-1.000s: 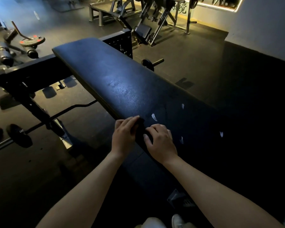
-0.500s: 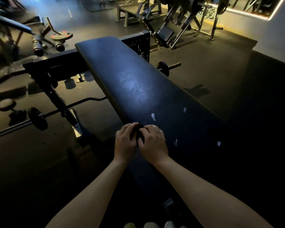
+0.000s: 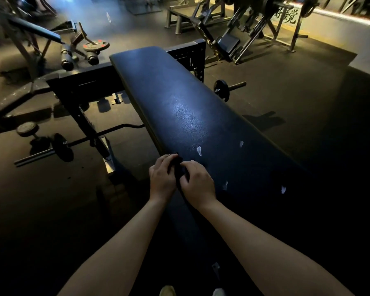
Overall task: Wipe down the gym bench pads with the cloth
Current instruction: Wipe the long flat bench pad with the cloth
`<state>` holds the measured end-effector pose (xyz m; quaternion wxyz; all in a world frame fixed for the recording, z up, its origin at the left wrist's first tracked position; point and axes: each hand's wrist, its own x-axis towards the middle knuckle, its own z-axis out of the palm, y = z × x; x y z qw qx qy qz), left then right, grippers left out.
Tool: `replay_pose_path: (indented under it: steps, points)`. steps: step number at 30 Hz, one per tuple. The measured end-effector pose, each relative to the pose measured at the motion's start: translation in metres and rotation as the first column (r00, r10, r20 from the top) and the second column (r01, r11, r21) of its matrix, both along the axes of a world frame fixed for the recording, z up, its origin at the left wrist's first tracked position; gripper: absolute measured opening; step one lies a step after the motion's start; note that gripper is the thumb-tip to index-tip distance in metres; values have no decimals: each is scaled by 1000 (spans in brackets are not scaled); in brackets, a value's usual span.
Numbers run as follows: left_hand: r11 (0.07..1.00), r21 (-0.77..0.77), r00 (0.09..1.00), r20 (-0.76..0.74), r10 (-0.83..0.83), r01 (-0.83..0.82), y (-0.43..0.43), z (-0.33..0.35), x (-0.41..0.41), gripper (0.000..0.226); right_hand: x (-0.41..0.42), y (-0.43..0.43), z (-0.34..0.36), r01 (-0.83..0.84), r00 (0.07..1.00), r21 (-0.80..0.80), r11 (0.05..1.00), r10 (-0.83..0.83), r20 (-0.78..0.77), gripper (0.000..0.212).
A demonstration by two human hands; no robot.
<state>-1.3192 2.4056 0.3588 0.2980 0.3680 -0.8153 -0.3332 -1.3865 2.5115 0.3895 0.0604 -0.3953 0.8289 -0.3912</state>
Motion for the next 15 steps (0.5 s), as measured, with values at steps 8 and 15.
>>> replay_pose_path:
  steps: [8,15]
  points:
    - [995,29,994,-60,-92,94,25,-6,25,38,-8,18,-6,-71,997,-8,997,70,-40,27]
    - [997,76,999,31,26,-28,14,21,-6,37,-8,11,-8,-72,995,19,997,73,-61,38]
